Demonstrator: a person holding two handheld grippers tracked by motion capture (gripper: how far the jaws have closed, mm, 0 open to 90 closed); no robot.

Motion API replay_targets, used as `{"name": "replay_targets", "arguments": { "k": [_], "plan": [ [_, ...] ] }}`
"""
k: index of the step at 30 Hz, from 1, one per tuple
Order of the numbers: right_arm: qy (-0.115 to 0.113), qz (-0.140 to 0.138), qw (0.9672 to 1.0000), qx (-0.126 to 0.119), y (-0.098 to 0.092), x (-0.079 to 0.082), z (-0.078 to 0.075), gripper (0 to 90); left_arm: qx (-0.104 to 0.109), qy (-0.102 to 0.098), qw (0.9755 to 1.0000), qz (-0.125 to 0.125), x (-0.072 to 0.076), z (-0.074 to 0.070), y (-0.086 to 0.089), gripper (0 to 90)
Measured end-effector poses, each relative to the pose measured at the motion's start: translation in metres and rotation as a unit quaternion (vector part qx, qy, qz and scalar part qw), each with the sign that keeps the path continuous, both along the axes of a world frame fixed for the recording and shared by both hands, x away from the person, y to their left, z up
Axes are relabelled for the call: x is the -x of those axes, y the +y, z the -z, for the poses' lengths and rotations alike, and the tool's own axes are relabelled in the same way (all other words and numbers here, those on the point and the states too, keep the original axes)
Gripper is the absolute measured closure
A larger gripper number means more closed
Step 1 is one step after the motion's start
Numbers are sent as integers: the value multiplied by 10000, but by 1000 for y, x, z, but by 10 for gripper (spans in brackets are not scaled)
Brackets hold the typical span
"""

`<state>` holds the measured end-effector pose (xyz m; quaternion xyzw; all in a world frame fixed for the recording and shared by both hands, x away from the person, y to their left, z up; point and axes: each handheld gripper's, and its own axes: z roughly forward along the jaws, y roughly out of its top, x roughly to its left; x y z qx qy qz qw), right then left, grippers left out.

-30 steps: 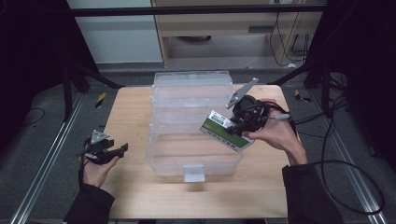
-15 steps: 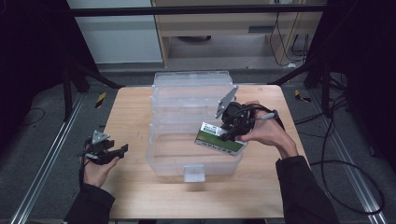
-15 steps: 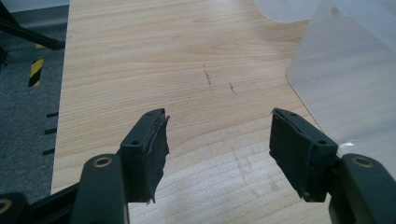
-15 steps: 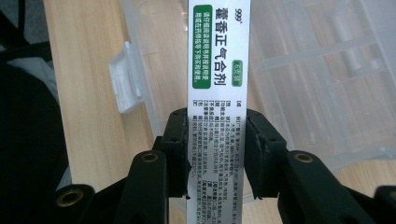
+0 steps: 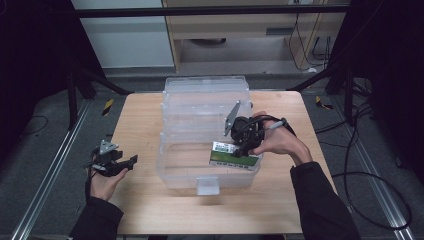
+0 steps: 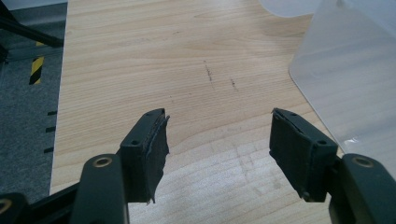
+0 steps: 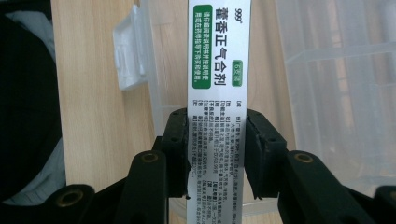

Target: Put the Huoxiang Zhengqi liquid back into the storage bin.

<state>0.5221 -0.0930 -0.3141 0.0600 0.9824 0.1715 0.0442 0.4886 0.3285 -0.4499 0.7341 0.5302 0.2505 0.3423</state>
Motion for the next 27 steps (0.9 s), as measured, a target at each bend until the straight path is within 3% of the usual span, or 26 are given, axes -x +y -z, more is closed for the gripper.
{"name": "replay_targets", "arguments": {
  "k": [16, 27],
  "plan": [
    [38, -409, 9984, 387, 10, -3, 18, 644, -49, 23, 10000, 11, 0, 1, -1, 363],
    [115, -518, 9967, 610, 16, -3, 29, 643, -51, 35, 10000, 11, -1, 2, -1, 363]
  ]
}}
